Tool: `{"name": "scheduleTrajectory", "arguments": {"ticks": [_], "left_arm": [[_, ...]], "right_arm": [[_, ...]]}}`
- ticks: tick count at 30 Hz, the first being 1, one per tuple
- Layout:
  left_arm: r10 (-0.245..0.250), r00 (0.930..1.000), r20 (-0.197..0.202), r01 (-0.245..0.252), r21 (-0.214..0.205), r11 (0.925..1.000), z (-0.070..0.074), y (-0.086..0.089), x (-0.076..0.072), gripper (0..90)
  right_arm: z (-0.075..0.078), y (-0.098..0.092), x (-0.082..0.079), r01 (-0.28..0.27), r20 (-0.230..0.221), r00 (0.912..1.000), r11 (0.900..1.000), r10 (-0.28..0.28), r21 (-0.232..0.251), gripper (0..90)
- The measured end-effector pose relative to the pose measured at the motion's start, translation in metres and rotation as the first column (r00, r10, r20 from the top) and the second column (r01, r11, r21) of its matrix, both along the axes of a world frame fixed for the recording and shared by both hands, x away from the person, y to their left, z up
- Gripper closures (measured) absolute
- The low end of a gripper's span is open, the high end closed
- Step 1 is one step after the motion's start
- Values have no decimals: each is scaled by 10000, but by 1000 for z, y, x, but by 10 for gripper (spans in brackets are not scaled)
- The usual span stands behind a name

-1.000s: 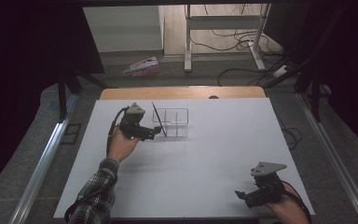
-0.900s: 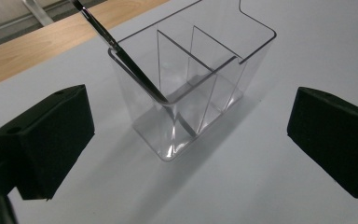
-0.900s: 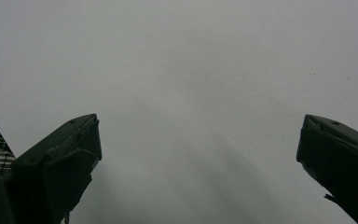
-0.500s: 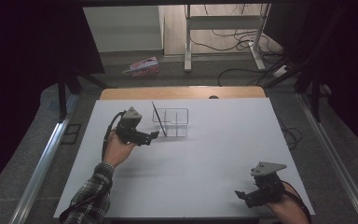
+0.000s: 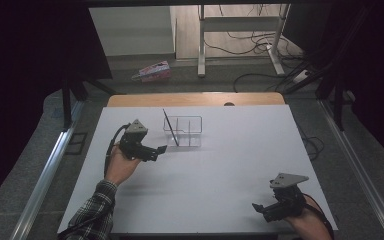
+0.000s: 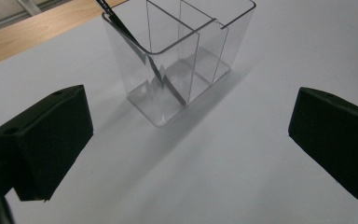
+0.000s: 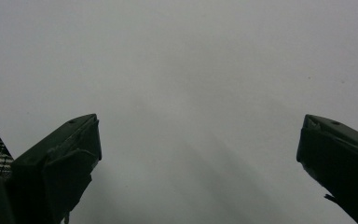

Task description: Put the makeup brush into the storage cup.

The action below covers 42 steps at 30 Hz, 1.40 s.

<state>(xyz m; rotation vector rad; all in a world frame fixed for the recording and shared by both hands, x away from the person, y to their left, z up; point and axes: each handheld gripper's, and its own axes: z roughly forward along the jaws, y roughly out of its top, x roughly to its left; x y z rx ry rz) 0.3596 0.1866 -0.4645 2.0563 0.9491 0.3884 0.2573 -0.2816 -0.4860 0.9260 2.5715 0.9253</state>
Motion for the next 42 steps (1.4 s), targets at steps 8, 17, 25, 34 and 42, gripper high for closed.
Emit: {"name": "scheduleTrajectory", "arguments": {"ticks": [8, 17, 25, 34, 42], "left_arm": [[68, 10000, -26, -68, -45, 10000, -4, 7, -9, 0], [114, 9999, 56, -113, -171, 9998, -7, 16, -20, 0], [197, 9998, -23, -198, -323, 9993, -12, 22, -30, 0], [107, 9999, -45, -107, -38, 9999, -17, 21, -40, 0], [194, 9998, -28, -194, 21, 9998, -18, 22, -50, 0]], "right_arm": [[0, 0, 0, 4, -6, 10000, 10000, -4, -20, 0], [0, 0, 0, 2, -12, 10000, 10000, -2, -56, 0], [0, 1, 0, -23, 40, 10000, 10000, 23, -49, 0], [0, 2, -1, -25, 13, 10000, 10000, 25, -65, 0], [0, 2, -1, -41, 28, 10000, 10000, 41, -66, 0]]}}
